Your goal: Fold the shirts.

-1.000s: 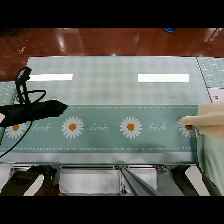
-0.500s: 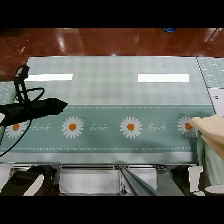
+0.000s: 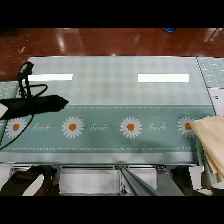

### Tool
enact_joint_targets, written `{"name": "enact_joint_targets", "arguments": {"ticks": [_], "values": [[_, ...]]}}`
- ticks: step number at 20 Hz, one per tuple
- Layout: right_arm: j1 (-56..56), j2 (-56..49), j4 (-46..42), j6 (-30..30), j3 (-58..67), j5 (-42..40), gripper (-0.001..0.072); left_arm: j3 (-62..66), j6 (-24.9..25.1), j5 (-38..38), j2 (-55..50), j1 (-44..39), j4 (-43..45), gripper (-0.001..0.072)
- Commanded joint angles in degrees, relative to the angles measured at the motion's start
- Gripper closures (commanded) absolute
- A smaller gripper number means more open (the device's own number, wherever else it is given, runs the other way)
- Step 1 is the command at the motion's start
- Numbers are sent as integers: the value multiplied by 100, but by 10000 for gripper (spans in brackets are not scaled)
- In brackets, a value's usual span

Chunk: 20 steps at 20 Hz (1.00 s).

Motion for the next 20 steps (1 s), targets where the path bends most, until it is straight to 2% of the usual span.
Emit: {"name": "enact_joint_targets", "arguments": {"ticks": [1,2,3,5,8,10,11,13,14,17,20], "values": [[396,-579,3751,-341,61,-1274,691,1335,243,-251,-754,0,13,685],[896,-763,4452,-503,127,-1606,691,2011,238,-426,-1104,0,11,685],[1591,-935,4717,-723,293,-1923,691,2688,234,-643,-1447,-20,-52,685],[3606,-1318,4249,-1327,874,-2520,691,4168,-22,-946,-2159,-234,-249,685],[6728,-1897,2046,-1469,1467,-3152,691,5783,-72,-1198,-3012,-929,74,685],[8319,-2282,286,-1279,1504,-3086,691,5757,-442,-1714,-3161,-1152,898,685],[8905,-2527,-684,-1034,1493,-2754,691,5462,-623,-1932,-3147,-1176,1425,685],[9541,-2962,-2079,-531,1217,-2205,691,4538,-1038,-2028,-3126,-1086,2396,685],[9645,-3126,-2428,-332,955,-2070,690,4024,-1285,-2011,-3145,-970,2538,685],[9586,-3303,-2470,280,404,-2090,691,2979,-1362,-1873,-3147,-833,2503,684],[9586,-3296,-2516,291,376,-2059,691,2754,-1613,-1792,-3195,-833,2505,684]]}}
